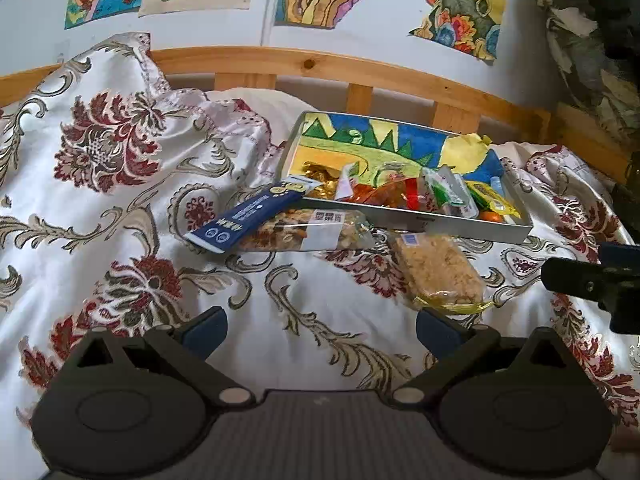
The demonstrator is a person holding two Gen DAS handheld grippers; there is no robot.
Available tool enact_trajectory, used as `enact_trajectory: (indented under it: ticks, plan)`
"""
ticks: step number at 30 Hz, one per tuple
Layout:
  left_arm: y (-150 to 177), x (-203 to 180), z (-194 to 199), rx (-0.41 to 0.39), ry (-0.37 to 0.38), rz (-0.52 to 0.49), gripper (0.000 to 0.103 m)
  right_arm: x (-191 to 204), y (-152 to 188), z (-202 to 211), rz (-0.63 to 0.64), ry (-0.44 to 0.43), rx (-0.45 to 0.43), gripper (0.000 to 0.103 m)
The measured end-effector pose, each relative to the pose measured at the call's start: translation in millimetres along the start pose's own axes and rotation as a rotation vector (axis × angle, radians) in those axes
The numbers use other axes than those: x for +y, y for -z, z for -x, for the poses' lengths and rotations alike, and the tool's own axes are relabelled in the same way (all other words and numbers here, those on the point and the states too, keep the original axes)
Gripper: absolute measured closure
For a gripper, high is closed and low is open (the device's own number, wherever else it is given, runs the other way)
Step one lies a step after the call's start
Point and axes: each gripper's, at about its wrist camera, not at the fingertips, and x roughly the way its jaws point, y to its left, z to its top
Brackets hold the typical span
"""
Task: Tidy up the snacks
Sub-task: 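Withdraw both tools up and away from the tray, then move both tools toward the puffed-rice cake and blue stick pack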
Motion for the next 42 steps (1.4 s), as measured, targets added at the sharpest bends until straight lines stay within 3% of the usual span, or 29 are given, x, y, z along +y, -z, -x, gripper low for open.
enact_trajectory:
  ticks: [23,42]
  plan:
    - [-4,1,-2,0.023,-0.07,-0.005,0.001,-3,6,-14,-0.037,-0.022,0.077,0.001]
    - [-21,8,-9,0.014,-0.122,-0.034,0.001,-1,1,-26,-0.066,-0.059,0.073,0.001]
